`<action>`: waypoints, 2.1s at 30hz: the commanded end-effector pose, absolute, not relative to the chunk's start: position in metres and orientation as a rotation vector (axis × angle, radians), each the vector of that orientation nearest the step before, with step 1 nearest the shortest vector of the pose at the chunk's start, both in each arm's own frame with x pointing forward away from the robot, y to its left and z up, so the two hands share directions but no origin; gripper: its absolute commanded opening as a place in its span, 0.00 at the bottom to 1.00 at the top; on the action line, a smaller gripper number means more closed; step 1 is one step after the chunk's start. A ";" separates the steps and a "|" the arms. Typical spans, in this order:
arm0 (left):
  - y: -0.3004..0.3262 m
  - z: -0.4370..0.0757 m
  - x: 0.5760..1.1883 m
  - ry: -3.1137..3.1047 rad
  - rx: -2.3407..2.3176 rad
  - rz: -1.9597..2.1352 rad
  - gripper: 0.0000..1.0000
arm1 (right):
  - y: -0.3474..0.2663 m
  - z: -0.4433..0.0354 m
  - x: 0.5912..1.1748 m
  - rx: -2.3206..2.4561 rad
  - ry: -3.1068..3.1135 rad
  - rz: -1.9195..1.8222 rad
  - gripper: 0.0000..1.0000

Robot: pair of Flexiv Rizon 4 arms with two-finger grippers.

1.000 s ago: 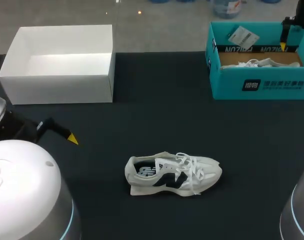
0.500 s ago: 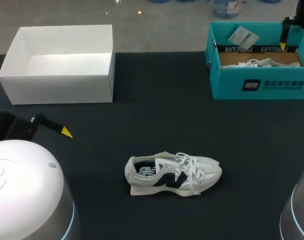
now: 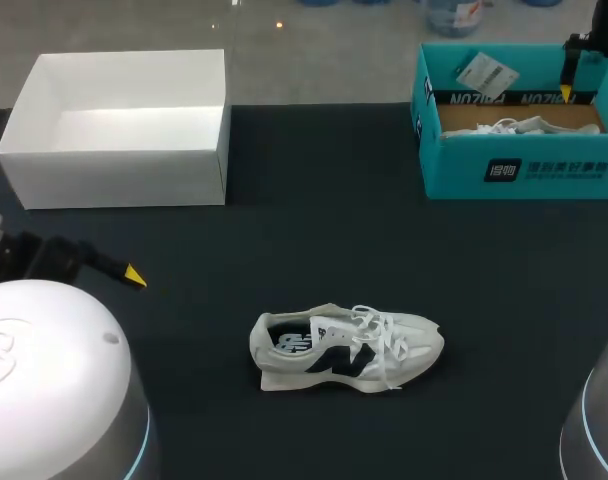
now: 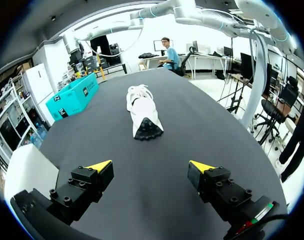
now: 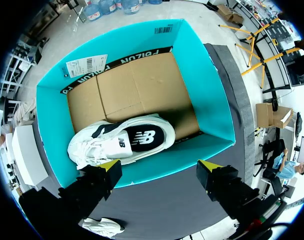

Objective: Take the shoe out of the shoebox, open the shoe tongue, remove and reinsert the insole, then place the shoe into the shoebox

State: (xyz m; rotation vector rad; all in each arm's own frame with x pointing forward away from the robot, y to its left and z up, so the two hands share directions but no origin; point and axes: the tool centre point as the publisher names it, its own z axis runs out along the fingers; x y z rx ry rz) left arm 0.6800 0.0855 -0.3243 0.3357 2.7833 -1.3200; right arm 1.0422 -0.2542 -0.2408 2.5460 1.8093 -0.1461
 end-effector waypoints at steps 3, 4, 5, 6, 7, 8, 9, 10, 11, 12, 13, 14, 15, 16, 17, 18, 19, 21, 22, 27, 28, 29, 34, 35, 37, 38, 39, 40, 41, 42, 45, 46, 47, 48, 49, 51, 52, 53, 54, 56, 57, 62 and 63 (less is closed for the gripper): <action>0.097 -0.343 0.696 2.784 0.365 -1.463 1.00 | -0.254 -0.241 1.042 2.546 1.809 -0.144 1.00; 0.100 -0.344 0.697 2.780 0.362 -1.477 1.00 | -0.254 -0.241 1.042 2.546 1.809 -0.144 1.00; 0.101 -0.346 0.696 2.777 0.343 -1.467 1.00 | -0.254 -0.241 1.042 2.546 1.809 -0.144 1.00; 0.103 -0.347 0.696 2.770 0.341 -1.487 1.00 | -0.254 -0.241 1.042 2.546 1.809 -0.144 1.00; 0.106 -0.348 0.695 2.764 0.333 -1.503 1.00 | -0.254 -0.241 1.042 2.546 1.809 -0.144 1.00; 0.107 -0.349 0.695 2.762 0.324 -1.505 1.00 | -0.254 -0.241 1.042 2.546 1.809 -0.144 1.00; 0.109 -0.351 0.695 2.762 0.316 -1.524 1.00 | -0.254 -0.241 1.042 2.546 1.809 -0.144 1.00; 0.109 -0.352 0.694 2.763 0.313 -1.529 1.00 | -0.254 -0.241 1.042 2.546 1.809 -0.144 1.00; 0.110 -0.353 0.693 2.763 0.308 -1.530 1.00 | -0.254 -0.241 1.042 2.546 1.809 -0.144 1.00; 0.109 -0.354 0.693 2.767 0.299 -1.538 1.00 | -0.254 -0.241 1.042 2.546 1.809 -0.144 1.00; 0.109 -0.356 0.692 2.772 0.293 -1.547 1.00 | -0.254 -0.241 1.042 2.546 1.809 -0.144 1.00; 0.108 -0.357 0.691 2.772 0.293 -1.555 1.00 | -0.254 -0.241 1.042 2.546 1.809 -0.144 1.00; 0.107 -0.357 0.690 2.772 0.293 -1.557 1.00 | -0.254 -0.241 1.042 2.546 1.809 -0.144 1.00; 0.106 -0.358 0.689 2.776 0.295 -1.559 1.00 | -0.254 -0.241 1.042 2.546 1.809 -0.144 1.00; 0.105 -0.358 0.688 2.784 0.276 -1.566 1.00 | -0.254 -0.241 1.042 2.546 1.809 -0.144 1.00; 0.104 -0.357 0.688 2.787 0.271 -1.559 1.00 | -0.254 -0.241 1.042 2.546 1.809 -0.144 1.00; 0.103 -0.357 0.686 2.802 0.271 -1.542 1.00 | -0.254 -0.241 1.042 2.546 1.809 -0.144 1.00; 0.103 -0.357 0.686 2.802 0.271 -1.542 1.00 | -0.254 -0.241 1.042 2.546 1.809 -0.144 1.00; 0.103 -0.357 0.686 2.802 0.271 -1.542 1.00 | -0.254 -0.241 1.042 2.546 1.809 -0.144 1.00; 0.103 -0.357 0.686 2.802 0.271 -1.542 1.00 | -0.254 -0.241 1.042 2.546 1.809 -0.144 1.00; 0.103 -0.357 0.686 2.802 0.271 -1.542 1.00 | -0.254 -0.241 1.042 2.546 1.809 -0.144 1.00; 0.103 -0.357 0.686 2.802 0.271 -1.542 1.00 | -0.254 -0.241 1.042 2.546 1.809 -0.144 1.00; 0.103 -0.357 0.686 2.802 0.271 -1.542 1.00 | -0.254 -0.241 1.042 2.546 1.809 -0.144 1.00; 0.103 -0.357 0.686 2.802 0.271 -1.542 1.00 | -0.254 -0.241 1.042 2.546 1.809 -0.144 1.00; 0.103 -0.357 0.686 2.802 0.271 -1.542 1.00 | -0.254 -0.241 1.042 2.546 1.809 -0.144 1.00; 0.103 -0.359 0.686 2.813 0.230 -1.495 1.00 | -0.254 -0.241 1.042 2.546 1.809 -0.144 1.00; 0.101 -0.360 0.684 2.801 0.233 -1.523 1.00 | -0.254 -0.241 1.042 2.546 1.809 -0.144 1.00; 0.101 -0.361 0.684 2.794 0.214 -1.539 1.00 | -0.254 -0.241 1.042 2.546 1.809 -0.144 1.00; 0.100 -0.363 0.683 2.793 0.209 -1.525 1.00 | -0.254 -0.241 1.042 2.546 1.809 -0.144 1.00; 0.099 -0.363 0.682 2.785 0.208 -1.537 1.00 | -0.254 -0.241 1.042 2.546 1.809 -0.144 1.00; 0.090 -0.365 0.681 2.768 0.190 -1.566 1.00 | -0.254 -0.241 1.042 2.546 1.809 -0.144 1.00; 0.088 -0.366 0.680 2.768 0.186 -1.585 1.00 | -0.254 -0.241 1.042 2.546 1.809 -0.144 1.00; 0.083 -0.367 0.680 2.763 0.187 -1.602 1.00 | -0.254 -0.241 1.042 2.546 1.809 -0.144 1.00; 0.081 -0.368 0.679 2.756 0.175 -1.596 1.00 | -0.254 -0.241 1.042 2.546 1.809 -0.144 1.00; 0.077 -0.369 0.679 2.745 0.169 -1.629 1.00 | -0.254 -0.241 1.042 2.546 1.809 -0.144 1.00; 0.069 -0.372 0.678 2.738 0.164 -1.619 1.00 | -0.254 -0.241 1.042 2.546 1.809 -0.144 1.00; 0.065 -0.373 0.677 2.731 0.168 -1.655 1.00 | -0.254 -0.241 1.042 2.546 1.809 -0.144 1.00; 0.061 -0.374 0.676 2.731 0.176 -1.669 1.00 | -0.254 -0.241 1.042 2.546 1.809 -0.144 1.00; 0.057 -0.374 0.674 2.725 0.181 -1.659 1.00 | -0.254 -0.241 1.042 2.546 1.809 -0.144 1.00; 0.049 -0.376 0.671 2.719 0.199 -1.679 1.00 | -0.254 -0.241 1.042 2.546 1.809 -0.144 1.00; 0.044 -0.377 0.669 2.718 0.201 -1.654 1.00 | -0.254 -0.241 1.042 2.546 1.809 -0.144 1.00; 0.022 -0.388 0.666 2.734 0.223 -1.713 1.00 | -0.254 -0.241 1.042 2.546 1.809 -0.144 1.00; 0.018 -0.389 0.664 2.730 0.219 -1.704 1.00 | -0.254 -0.241 1.042 2.546 1.809 -0.144 1.00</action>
